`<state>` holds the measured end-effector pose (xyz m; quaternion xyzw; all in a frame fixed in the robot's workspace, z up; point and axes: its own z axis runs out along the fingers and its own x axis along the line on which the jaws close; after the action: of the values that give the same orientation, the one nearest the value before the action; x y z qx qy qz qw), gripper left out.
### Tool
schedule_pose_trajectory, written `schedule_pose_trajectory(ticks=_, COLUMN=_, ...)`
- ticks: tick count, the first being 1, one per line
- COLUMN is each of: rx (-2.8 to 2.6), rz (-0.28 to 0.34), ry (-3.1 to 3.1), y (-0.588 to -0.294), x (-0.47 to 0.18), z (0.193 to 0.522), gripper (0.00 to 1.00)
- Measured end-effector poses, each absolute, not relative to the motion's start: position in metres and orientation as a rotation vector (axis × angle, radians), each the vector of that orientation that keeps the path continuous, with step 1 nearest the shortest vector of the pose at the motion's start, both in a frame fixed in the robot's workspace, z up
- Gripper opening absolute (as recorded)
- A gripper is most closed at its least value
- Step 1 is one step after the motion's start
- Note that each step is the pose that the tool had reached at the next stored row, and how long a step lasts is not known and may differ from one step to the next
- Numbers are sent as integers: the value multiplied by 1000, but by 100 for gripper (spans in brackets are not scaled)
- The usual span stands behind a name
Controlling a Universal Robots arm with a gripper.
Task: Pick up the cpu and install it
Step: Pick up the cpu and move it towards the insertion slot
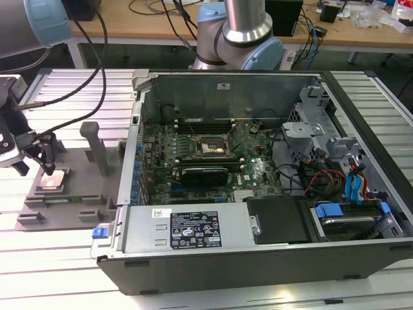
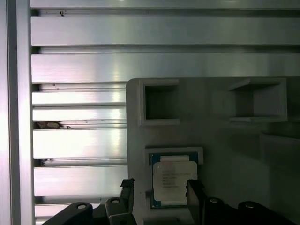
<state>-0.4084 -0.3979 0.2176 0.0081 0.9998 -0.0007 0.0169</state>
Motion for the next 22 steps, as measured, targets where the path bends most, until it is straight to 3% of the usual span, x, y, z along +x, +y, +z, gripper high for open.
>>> schedule_pose_trajectory(ticks=22, rx=25, rz=-2, ry=3108, y=-398, x=-408, z=205, gripper=57)
